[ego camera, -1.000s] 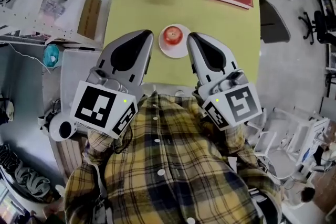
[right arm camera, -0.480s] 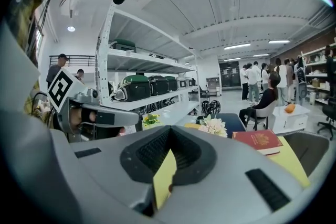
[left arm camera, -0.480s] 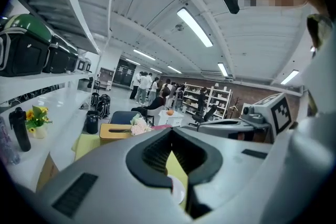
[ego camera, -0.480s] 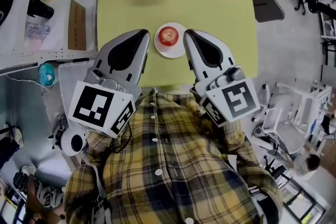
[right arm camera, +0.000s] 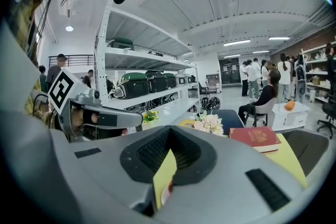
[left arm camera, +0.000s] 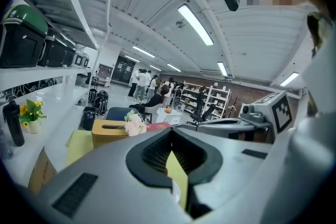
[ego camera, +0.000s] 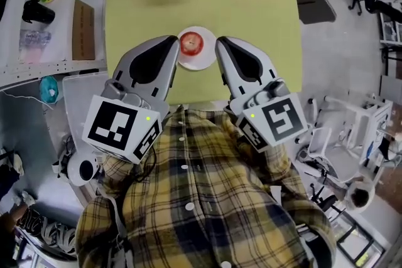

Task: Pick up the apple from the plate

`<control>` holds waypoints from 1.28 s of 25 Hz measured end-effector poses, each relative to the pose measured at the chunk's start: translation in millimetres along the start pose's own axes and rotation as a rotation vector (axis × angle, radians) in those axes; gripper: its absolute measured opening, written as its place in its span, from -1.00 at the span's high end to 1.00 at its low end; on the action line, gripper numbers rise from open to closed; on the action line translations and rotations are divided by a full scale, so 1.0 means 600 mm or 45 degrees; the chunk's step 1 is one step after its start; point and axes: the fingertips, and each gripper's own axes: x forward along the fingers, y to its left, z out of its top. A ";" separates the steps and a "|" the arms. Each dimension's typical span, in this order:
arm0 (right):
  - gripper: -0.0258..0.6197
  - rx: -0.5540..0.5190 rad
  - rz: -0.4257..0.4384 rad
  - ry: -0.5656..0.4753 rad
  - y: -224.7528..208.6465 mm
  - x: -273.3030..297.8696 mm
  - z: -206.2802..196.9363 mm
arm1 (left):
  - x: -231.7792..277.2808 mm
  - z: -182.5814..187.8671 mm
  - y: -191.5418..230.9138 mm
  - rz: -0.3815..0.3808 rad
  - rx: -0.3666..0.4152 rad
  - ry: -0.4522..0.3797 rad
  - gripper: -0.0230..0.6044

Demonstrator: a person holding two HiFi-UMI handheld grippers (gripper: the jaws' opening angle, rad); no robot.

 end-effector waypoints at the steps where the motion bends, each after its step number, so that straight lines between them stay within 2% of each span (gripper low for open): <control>1: 0.95 0.000 0.006 0.001 -0.002 0.000 -0.001 | 0.002 -0.001 -0.002 0.003 0.000 0.002 0.91; 10: 0.95 0.014 0.053 0.037 -0.015 0.011 -0.030 | 0.009 -0.015 0.009 0.053 -0.015 0.002 0.91; 11: 0.91 0.019 0.068 0.044 -0.015 0.012 -0.035 | 0.009 -0.015 0.010 0.060 -0.016 0.001 0.91; 13: 0.65 0.029 0.101 0.062 -0.012 0.017 -0.043 | 0.008 -0.016 0.013 0.073 -0.019 0.000 0.91; 18: 0.36 0.025 0.145 0.102 -0.007 0.026 -0.066 | 0.009 -0.024 0.022 0.092 -0.029 0.008 0.91; 23: 0.12 0.033 0.199 0.159 0.000 0.040 -0.098 | 0.012 -0.038 0.031 0.112 -0.045 0.031 0.91; 32: -0.17 0.016 0.243 0.244 0.008 0.068 -0.159 | 0.019 -0.073 0.042 0.125 -0.086 0.081 0.91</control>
